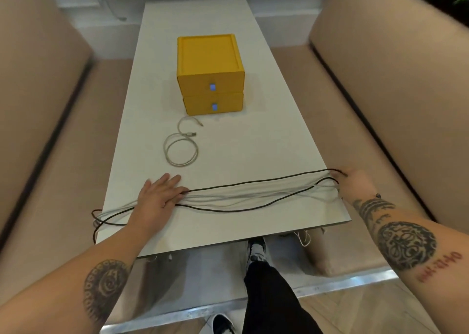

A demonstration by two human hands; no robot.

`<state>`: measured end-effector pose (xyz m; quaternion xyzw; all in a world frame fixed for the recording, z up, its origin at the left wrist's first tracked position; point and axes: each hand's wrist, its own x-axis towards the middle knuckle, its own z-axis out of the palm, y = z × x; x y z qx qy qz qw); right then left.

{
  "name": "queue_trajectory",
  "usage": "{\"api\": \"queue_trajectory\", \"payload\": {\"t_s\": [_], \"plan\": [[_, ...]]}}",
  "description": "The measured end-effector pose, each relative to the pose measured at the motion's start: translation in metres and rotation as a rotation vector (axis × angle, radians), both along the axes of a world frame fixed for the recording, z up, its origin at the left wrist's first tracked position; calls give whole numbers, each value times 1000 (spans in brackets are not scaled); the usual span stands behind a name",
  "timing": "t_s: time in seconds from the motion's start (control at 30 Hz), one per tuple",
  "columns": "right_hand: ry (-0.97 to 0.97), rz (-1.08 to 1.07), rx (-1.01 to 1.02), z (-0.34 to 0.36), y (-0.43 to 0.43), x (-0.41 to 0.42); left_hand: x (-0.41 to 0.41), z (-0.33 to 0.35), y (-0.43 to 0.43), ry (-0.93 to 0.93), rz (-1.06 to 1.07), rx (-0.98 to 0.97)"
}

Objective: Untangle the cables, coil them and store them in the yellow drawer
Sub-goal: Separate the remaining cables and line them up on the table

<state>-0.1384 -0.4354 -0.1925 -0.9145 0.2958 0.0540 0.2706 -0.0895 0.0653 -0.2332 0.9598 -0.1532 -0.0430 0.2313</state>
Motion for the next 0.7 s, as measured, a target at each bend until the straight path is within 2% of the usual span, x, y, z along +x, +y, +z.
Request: {"api": "queue_trajectory", "payload": {"t_s": [0.07,0.13,0.37,0.5,0.7], "plan": [[-98,-114,185,-10,0,-1,-1,0,1,10,-4,15],[-131,-214,277,-17,1,-2,-1,-1,2,7,-10,33],[-156,-530,347,-29,-3,2,1,-2,3,7,-4,30],[-95,-519,352,-40,-11,2,1,-3,2,-13,-13,32],[-258,-524,408,-19,14,-2,1,0,1,-9,-34,52]]}}
